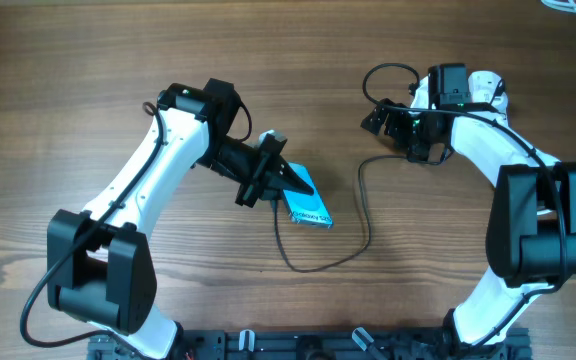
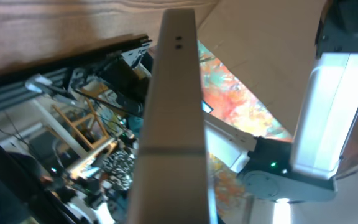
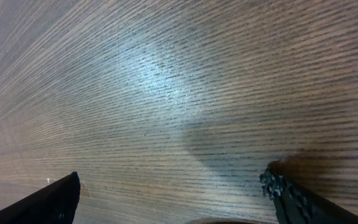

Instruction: Plug charger to phone and switch on socket

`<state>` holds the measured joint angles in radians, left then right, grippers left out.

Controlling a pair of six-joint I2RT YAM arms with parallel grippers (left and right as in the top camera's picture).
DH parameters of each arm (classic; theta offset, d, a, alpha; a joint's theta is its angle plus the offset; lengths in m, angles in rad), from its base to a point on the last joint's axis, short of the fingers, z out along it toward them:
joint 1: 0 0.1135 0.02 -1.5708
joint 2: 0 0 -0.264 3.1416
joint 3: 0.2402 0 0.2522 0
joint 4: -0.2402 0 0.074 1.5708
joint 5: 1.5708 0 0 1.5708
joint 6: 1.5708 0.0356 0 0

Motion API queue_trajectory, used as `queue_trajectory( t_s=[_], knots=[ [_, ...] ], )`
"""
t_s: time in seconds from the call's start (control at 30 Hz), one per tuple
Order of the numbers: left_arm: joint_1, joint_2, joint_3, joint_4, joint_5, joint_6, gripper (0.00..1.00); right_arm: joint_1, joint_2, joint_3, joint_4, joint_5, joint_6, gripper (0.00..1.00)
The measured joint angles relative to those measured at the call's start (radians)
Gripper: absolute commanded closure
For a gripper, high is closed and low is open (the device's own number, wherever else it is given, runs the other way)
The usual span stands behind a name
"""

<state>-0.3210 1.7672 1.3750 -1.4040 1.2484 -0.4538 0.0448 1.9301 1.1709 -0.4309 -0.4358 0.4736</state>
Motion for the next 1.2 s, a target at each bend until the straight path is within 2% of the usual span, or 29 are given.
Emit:
queue_trajectory(
  t_s=[0.17,0.47,1.2],
  knots=[
    [0.000,0.000,0.000,-0.045,0.047,-0.083,0.96,0.000,0.000,0.000,0.001,0.000,0.000,0.00],
    [0.002,0.000,0.000,-0.077,0.238,-0.122,0.96,0.000,0.000,0.000,0.001,0.000,0.000,0.00],
    [0.049,0.000,0.000,-0.101,0.275,-0.156,0.96,0.000,0.000,0.000,0.092,0.004,0.000,0.00]
  ],
)
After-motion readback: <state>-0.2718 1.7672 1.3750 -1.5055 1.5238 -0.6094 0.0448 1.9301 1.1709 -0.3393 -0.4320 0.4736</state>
